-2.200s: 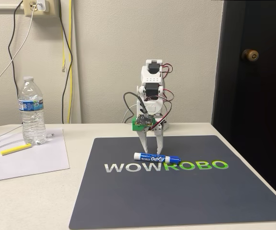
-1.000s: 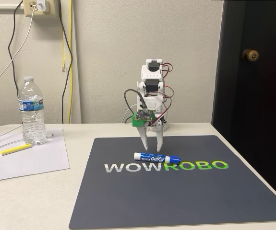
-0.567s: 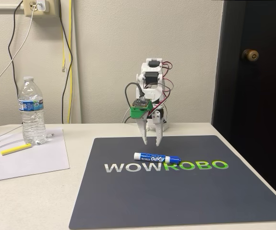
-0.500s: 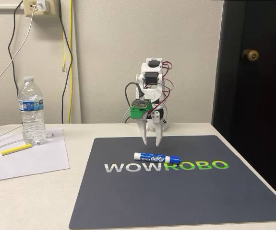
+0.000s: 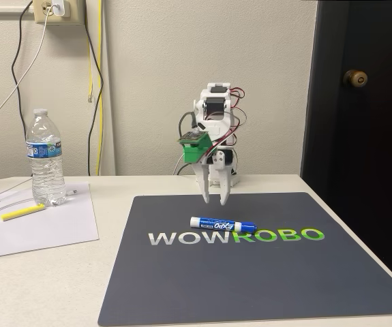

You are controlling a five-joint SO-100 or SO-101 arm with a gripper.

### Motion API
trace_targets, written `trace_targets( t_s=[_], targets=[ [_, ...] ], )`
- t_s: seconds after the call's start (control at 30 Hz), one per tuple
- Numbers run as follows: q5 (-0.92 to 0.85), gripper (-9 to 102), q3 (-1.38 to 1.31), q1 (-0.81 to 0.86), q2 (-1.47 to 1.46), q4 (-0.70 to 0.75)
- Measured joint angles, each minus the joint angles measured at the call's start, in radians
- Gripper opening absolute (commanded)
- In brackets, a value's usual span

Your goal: Pick up the blue marker.

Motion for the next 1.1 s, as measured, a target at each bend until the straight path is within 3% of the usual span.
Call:
trace_targets(
  t_s=[0.37, 0.7, 1.1],
  targets=[
    [0.364, 18, -0.008, 0.034, 0.000, 0.055],
    [0.681, 36, -0.012, -0.006, -0.025, 0.069],
    [0.871, 38, -0.012, -0.046, -0.170, 0.035]
  ],
)
